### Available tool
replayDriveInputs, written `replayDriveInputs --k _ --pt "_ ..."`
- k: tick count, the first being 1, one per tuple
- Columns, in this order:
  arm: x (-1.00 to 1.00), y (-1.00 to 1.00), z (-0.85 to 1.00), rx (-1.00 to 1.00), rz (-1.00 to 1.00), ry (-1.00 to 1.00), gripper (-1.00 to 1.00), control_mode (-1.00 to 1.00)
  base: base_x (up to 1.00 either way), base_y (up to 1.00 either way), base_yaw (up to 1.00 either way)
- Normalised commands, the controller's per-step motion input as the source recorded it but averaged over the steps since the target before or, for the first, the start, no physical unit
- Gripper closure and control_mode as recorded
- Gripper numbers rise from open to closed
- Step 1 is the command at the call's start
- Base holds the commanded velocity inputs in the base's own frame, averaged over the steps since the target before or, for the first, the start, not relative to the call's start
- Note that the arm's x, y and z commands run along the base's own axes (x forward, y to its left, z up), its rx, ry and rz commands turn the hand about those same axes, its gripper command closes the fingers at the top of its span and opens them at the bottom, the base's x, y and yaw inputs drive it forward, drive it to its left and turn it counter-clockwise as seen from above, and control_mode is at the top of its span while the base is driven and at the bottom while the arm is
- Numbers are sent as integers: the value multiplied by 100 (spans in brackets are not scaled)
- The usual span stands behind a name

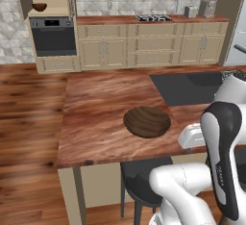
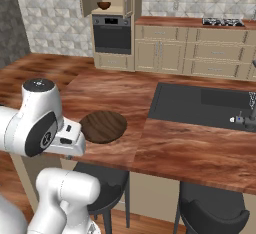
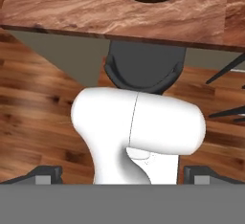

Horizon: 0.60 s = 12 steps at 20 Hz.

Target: Pick up the bowls from the cabinet and place each bowl in front of a stool on the dining counter.

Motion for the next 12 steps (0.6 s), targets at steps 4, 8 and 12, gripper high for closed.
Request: replayDriveInputs --k 4,8,12 --pt "0 15 -1 0 0 0 -100 100 0 10 0" --pt "0 0 0 0 0 0 -100 100 0 73 -1" --pt "0 0 0 0 0 0 -100 100 0 96 -8"
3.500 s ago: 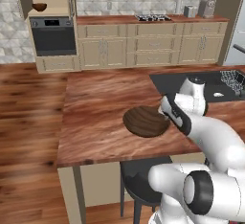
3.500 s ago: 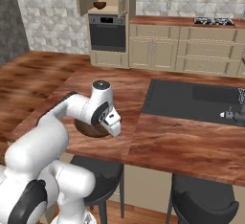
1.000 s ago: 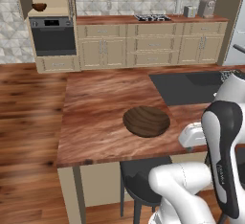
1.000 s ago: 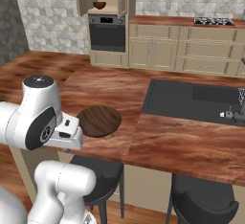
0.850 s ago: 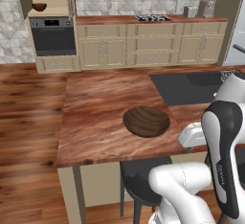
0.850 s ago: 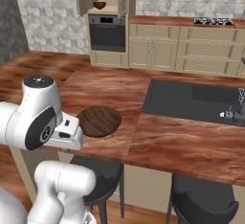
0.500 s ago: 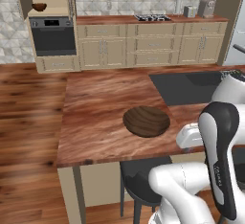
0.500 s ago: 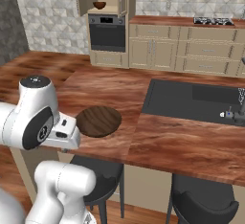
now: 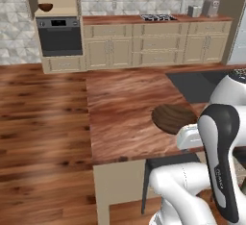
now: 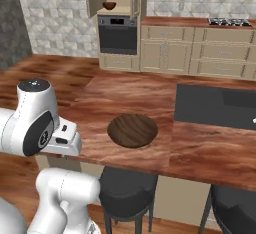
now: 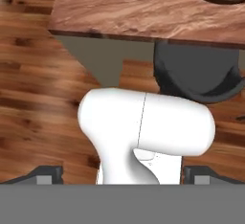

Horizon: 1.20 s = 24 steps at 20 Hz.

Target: Pick up the bowls from the cabinet and place each bowl in front of a stool on the dining counter.

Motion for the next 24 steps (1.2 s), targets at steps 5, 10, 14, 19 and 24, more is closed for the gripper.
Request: replayDriveInputs --k 5,10,14,19,24 --pt "0 0 0 0 0 0 -100 100 0 100 -10" --pt "0 0 0 0 0 0 -100 100 1 100 -11" --pt "0 0 0 0 0 0 -100 100 20 100 -15" --pt "0 0 0 0 0 0 -100 100 50 83 -9" --pt "0 0 0 0 0 0 -100 100 99 78 -8"
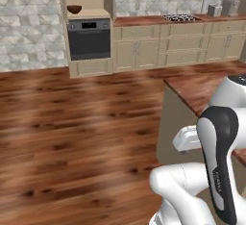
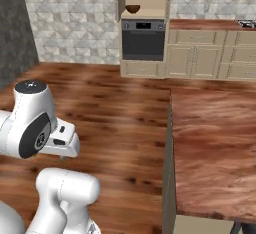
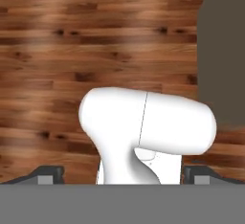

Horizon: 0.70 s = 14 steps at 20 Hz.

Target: Pick up the bowls from the cabinet and place each bowl in front of a stool on the dining counter.

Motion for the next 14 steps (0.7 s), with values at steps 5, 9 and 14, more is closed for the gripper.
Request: replayDriveInputs --k 5,9,14 --pt "0 0 0 0 0 0 -100 100 100 61 -3" --pt "0 0 0 0 0 0 -100 100 100 54 -5" --pt "0 0 0 0 0 0 -100 100 100 11 -1"
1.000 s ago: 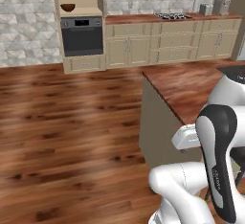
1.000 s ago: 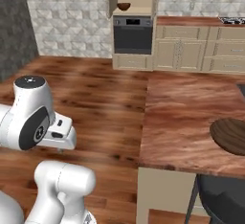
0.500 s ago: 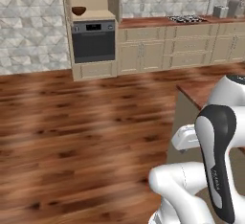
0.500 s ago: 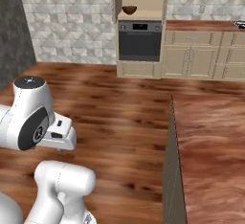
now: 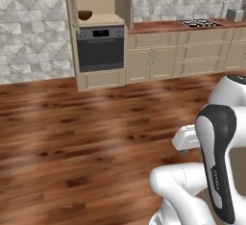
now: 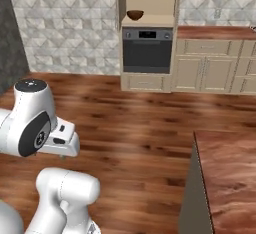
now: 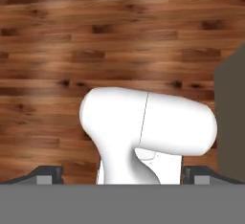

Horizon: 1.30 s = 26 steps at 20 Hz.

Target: Pick up the bowls from the cabinet and place each bowl in front of a stool on the dining counter.

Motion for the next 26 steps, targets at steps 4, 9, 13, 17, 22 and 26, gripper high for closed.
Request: replayDriveInputs --k 4,9,13,17,22,26 --pt "0 0 0 0 0 0 -100 100 100 -6 2" --pt "0 0 0 0 0 0 -100 100 100 -1 3" --pt "0 0 0 0 0 0 -100 100 100 0 0" --pt "0 0 0 0 0 0 -100 100 100 0 0" --pt "0 0 0 0 0 0 -100 100 100 0 0" --pt "0 0 0 0 0 0 -100 100 100 -1 3"
